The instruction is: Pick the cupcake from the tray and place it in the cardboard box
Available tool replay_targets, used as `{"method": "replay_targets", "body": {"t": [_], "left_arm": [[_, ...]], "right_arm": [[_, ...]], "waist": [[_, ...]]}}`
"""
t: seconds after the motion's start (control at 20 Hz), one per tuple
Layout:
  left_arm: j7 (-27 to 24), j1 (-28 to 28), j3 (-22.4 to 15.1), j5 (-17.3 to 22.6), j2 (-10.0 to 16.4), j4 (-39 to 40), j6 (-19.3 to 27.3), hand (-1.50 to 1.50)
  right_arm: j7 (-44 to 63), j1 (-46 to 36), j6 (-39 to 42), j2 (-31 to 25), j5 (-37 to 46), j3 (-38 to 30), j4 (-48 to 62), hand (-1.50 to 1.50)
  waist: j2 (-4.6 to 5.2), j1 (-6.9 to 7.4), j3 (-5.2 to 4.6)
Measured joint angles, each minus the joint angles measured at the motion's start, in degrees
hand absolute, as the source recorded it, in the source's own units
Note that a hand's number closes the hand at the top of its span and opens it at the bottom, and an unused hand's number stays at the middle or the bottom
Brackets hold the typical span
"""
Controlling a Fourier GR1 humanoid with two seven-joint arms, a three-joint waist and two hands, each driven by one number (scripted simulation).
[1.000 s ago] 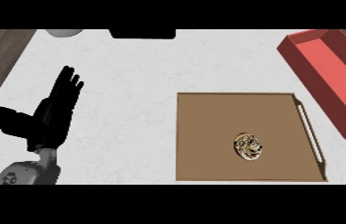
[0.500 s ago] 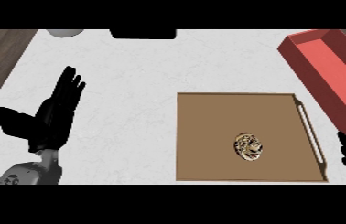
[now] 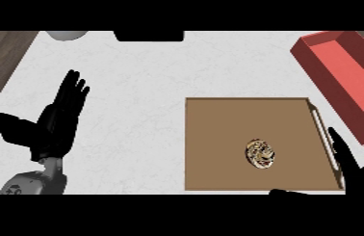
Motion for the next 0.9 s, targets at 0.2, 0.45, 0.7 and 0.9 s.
{"method": "replay_targets", "body": {"t": [0.2,0.45,0.7,0.9], "left_arm": [[-0.7,0.5,0.2,-1.1,-1.2,0.3,-0.8,0.00],[0.4,-0.5,2.0,-1.7,-1.4,0.7,-2.2,0.00],[1.6,-1.0,3.7,-2.0,-1.7,0.3,-3.5,0.00],[0.7,0.4,4.8,-2.3,-2.2,0.4,-5.1,0.00]], "right_arm": [[-0.5,-1.5,0.4,3.5,3.0,0.7,3.7,-1.50],[-2.0,-1.8,0.3,7.0,6.1,0.7,7.0,-1.50],[-2.3,-2.7,1.2,10.1,7.4,0.5,9.0,-1.50],[-2.6,-3.9,2.2,11.8,7.5,-0.4,11.1,-1.50]], "waist": [[-0.02,-0.07,-0.01],[-0.04,-0.18,0.00],[-0.04,-0.17,0.01],[-0.04,-0.14,0.02]]}}
